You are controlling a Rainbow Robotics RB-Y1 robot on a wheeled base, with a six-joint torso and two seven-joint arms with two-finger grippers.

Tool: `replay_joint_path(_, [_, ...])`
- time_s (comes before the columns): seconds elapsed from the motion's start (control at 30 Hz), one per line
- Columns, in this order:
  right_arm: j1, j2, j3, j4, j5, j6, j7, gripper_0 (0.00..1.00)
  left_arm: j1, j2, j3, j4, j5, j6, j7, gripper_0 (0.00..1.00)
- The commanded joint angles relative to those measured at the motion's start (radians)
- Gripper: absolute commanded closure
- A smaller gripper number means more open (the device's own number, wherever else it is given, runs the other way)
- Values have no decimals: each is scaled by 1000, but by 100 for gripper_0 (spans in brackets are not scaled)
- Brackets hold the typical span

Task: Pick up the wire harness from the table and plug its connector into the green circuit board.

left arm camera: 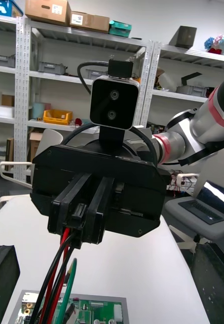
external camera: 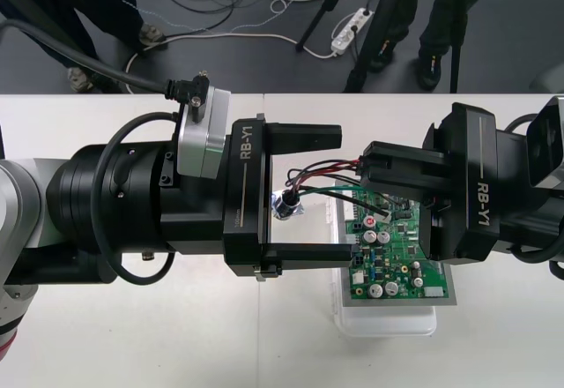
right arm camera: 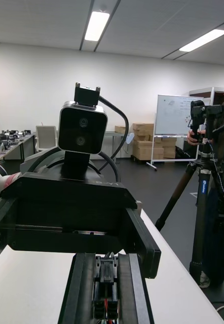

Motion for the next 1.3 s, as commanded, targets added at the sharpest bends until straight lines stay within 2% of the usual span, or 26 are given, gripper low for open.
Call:
replay_joint_path(0.03, [-26,14,9,-36,5,5,48,100,-41,11,-3,-9,20,-5,65,0])
replay_joint_path(0.63, [-26,14,9,-36,5,13,49,100,-57,14,-5,-9,22,-5,66,0])
replay_joint_path(0.7, [-26,14,9,-36,5,15,49,100,-57,15,-5,-9,22,-5,65,25])
replay_joint_path(0.73, [-26,14,9,-36,5,15,49,100,-57,15,-5,-9,22,-5,65,43])
replay_joint_path(0.77, [-26,14,9,-34,5,15,49,100,-57,18,-3,-9,22,-5,65,99])
replay_joint_path(1.3, [-26,14,9,-36,6,27,44,100,-61,34,-5,-9,37,-5,65,100])
